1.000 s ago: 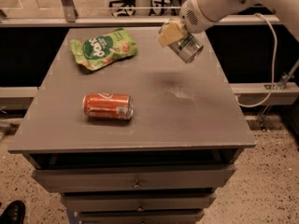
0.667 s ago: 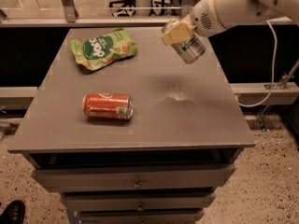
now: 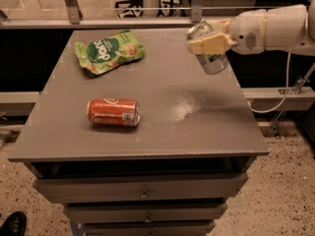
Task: Place 7up can upright
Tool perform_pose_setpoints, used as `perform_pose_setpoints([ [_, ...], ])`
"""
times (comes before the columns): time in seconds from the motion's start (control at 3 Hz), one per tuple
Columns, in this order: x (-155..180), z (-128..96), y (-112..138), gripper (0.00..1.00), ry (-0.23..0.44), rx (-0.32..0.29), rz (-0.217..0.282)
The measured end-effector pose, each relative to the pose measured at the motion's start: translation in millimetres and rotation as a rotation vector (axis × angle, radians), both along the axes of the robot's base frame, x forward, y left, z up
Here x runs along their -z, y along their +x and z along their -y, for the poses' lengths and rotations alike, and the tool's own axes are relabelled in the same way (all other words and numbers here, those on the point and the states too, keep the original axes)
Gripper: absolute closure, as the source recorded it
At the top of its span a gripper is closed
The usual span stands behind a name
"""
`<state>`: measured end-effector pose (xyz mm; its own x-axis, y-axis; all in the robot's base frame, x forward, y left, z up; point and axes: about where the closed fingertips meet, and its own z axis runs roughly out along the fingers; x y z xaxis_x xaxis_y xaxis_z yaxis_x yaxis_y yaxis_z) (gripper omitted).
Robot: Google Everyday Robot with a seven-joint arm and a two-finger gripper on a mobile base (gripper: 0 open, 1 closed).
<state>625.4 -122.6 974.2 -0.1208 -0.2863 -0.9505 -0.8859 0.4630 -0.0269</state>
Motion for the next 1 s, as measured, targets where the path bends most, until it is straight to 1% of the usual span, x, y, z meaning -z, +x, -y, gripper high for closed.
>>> perform_pose_setpoints([
  [0.33,19.1,19.9,-16.0,1.0,0.106,-0.096,0.142],
  [0.67,29.8,26.3,-23.4,1.0,0.17,-0.131,0.216],
  [1.0,43.7,24.7,-27.1,1.0,0.254,-0.138,0.227],
])
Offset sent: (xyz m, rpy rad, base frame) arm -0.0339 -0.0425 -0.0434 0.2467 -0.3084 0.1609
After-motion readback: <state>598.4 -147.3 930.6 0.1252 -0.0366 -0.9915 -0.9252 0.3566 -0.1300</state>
